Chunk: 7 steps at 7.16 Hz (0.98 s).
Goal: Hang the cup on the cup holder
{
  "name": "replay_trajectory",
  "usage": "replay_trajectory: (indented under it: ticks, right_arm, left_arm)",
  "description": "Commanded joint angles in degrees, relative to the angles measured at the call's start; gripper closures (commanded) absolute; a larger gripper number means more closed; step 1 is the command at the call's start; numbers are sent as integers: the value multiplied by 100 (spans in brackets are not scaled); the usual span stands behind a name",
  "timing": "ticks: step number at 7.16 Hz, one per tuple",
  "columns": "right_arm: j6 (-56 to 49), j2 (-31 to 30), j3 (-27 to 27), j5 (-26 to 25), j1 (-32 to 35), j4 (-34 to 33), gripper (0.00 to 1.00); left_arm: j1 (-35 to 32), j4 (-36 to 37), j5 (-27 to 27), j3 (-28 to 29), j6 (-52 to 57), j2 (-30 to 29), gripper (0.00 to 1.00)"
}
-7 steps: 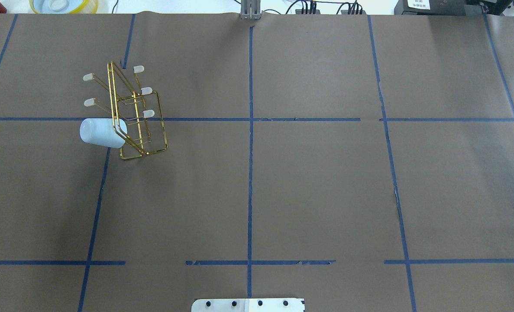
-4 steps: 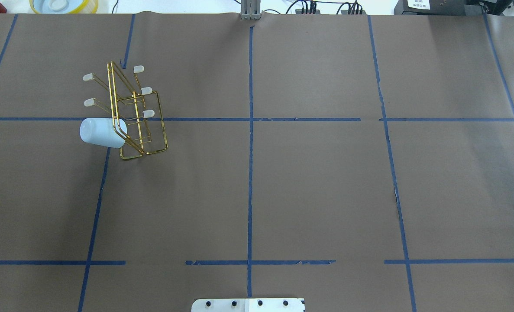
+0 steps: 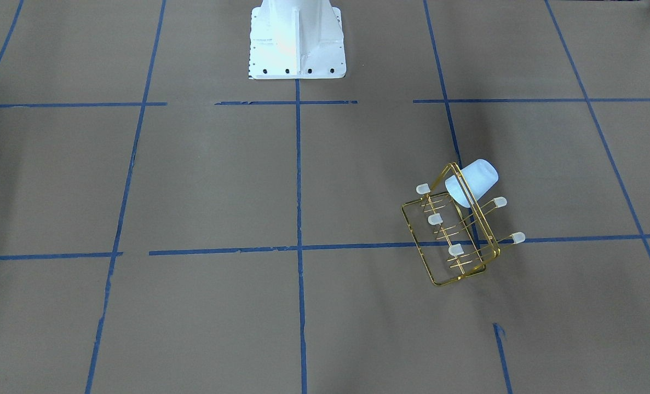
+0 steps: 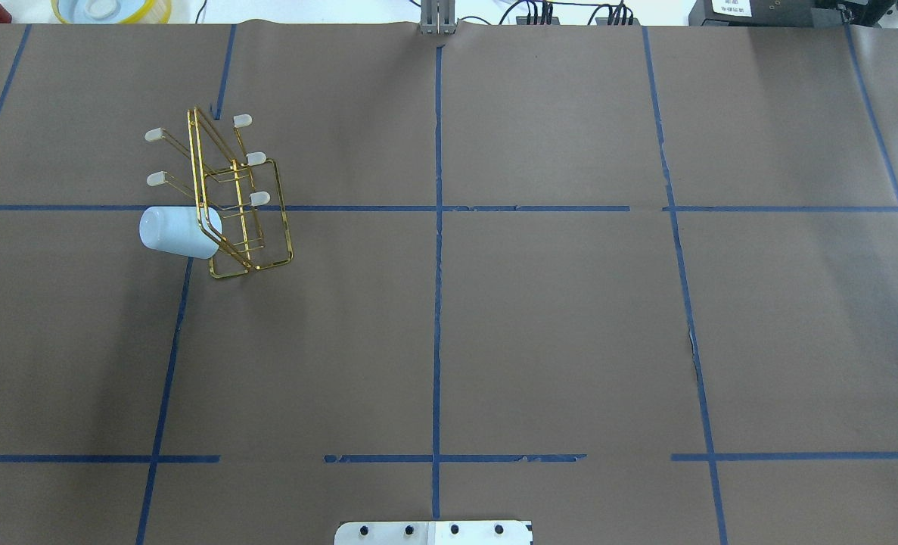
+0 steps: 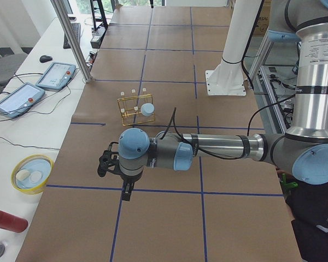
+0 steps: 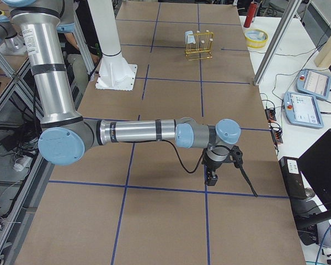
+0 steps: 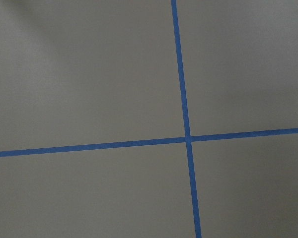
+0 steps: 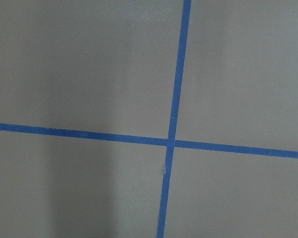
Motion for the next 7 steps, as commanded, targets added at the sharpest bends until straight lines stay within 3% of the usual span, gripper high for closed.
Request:
replay_trajectory:
  ticks: [1,3,7]
  right_arm:
    - [0,0,0,0,0,0,0]
    - [0,0,0,0,0,0,0]
    - [0,0,0,0,0,0,0]
  left_arm:
    - [8,-120,-10,65,12,22,0]
    - [16,-612,-1,109,-4,39,0]
    - [420,-227,-1,408,-22,-4,0]
